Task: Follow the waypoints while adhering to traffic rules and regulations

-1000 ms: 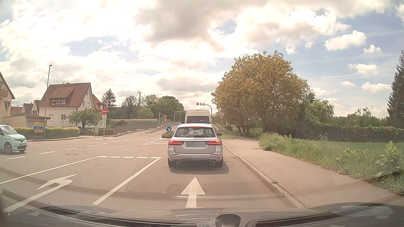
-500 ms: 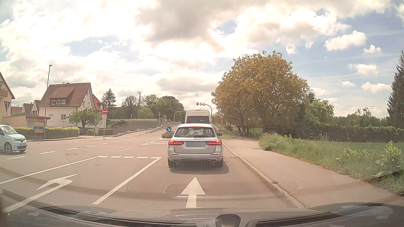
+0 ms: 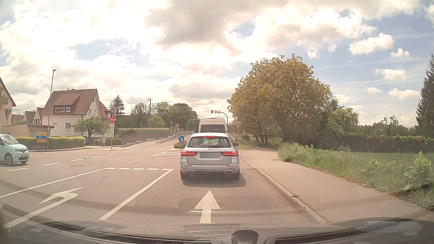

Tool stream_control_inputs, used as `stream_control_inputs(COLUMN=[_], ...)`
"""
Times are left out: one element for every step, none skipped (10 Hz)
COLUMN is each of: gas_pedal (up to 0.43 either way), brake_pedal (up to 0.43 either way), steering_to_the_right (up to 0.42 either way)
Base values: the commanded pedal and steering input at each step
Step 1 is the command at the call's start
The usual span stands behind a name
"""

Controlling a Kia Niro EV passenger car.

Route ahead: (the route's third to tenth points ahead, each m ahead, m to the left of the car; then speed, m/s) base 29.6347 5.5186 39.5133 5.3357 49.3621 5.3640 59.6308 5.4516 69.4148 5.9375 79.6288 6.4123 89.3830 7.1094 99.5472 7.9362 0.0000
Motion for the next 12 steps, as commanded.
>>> stream_control_inputs(gas_pedal=[0.0,0.0,0.0,0.0,0.0,0.0,0.0,0.0,0.0,0.0,0.0,0.0], brake_pedal=[0.25,0.244,0.25,0.25,0.25,0.25,0.25,0.25,0.244,0.25,0.25,0.25], steering_to_the_right=[0.005,0.005,0.005,0.005,0.005,0.005,0.005,0.005,0.005,0.005,0.005,0.005])
